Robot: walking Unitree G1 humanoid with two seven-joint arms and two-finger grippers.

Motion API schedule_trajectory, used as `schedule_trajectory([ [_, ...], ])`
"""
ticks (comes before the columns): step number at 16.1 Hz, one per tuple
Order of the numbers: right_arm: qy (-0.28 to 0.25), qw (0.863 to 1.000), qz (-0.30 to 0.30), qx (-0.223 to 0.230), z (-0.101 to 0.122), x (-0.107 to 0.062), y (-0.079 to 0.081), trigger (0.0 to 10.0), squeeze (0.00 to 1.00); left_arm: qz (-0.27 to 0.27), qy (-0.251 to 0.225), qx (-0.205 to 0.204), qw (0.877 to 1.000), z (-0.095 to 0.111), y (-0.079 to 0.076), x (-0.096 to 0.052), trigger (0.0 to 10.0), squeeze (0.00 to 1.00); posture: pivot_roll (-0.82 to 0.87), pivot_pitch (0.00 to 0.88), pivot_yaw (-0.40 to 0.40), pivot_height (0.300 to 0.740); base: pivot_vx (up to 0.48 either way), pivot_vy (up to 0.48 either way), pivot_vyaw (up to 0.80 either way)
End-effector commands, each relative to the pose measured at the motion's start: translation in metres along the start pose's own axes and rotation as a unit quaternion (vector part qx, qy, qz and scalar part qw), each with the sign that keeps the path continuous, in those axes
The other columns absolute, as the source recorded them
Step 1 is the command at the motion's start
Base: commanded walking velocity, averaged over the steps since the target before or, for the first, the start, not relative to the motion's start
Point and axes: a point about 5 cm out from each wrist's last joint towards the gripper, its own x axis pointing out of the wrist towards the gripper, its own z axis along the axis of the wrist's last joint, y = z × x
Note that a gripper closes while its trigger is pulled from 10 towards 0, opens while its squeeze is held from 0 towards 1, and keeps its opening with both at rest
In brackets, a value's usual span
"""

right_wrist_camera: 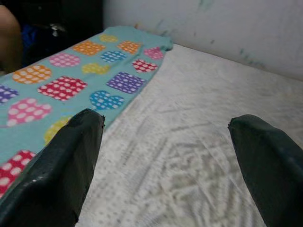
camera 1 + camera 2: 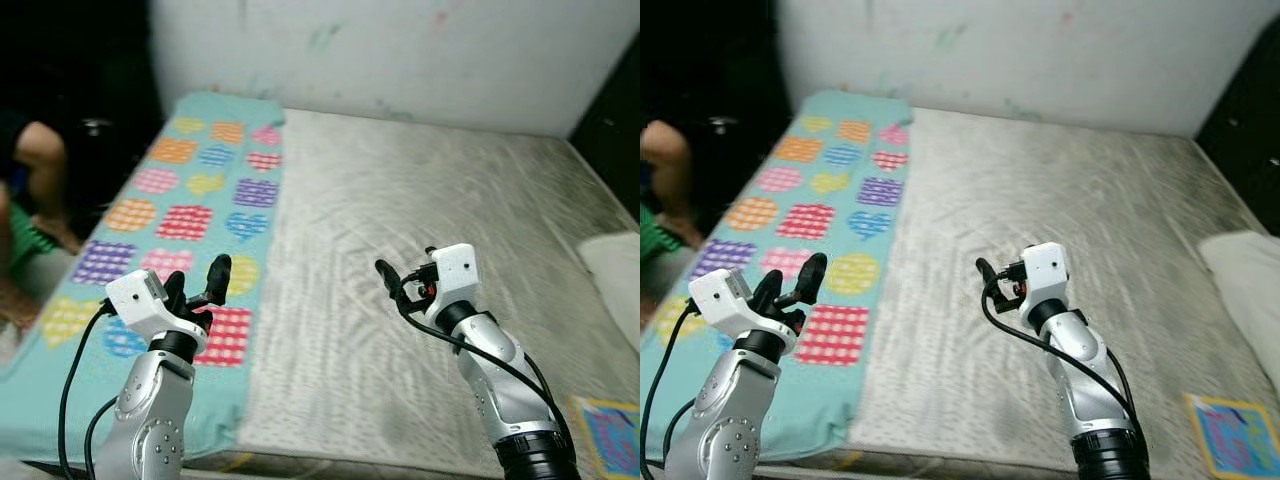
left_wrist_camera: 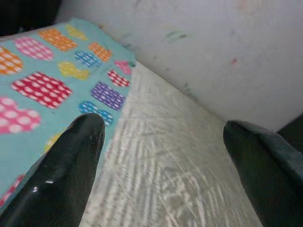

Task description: Clean up the room

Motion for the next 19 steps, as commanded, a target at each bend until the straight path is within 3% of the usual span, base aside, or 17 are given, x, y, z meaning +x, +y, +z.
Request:
schedule_trajectory([
  [1,-0.007,1.0,0.0,-0.002,0.003,0.0005,-0.0004,10.0,0.0,0.007,0.001,0.001,1.0,-0.0002,0.003,-0.0001,10.0,0.0,-0.04,0.018,-0.073,0.74,0.0,0.48,0.0],
  [12,-0.012,1.0,0.007,-0.009,0.0061,0.0023,0.0009,10.0,0.0,0.012,0.002,0.0,1.0,-0.0006,0.0039,0.0008,10.0,0.0,-0.04,0.02,-0.076,0.74,0.0,0.478,0.0],
  [19,-0.013,1.0,0.009,-0.01,0.0068,0.0019,0.0015,10.0,0.0,0.014,-0.002,-0.002,1.0,-0.0004,0.0036,-0.0001,10.0,0.0,-0.04,0.022,-0.078,0.74,0.0,0.0,0.0],
])
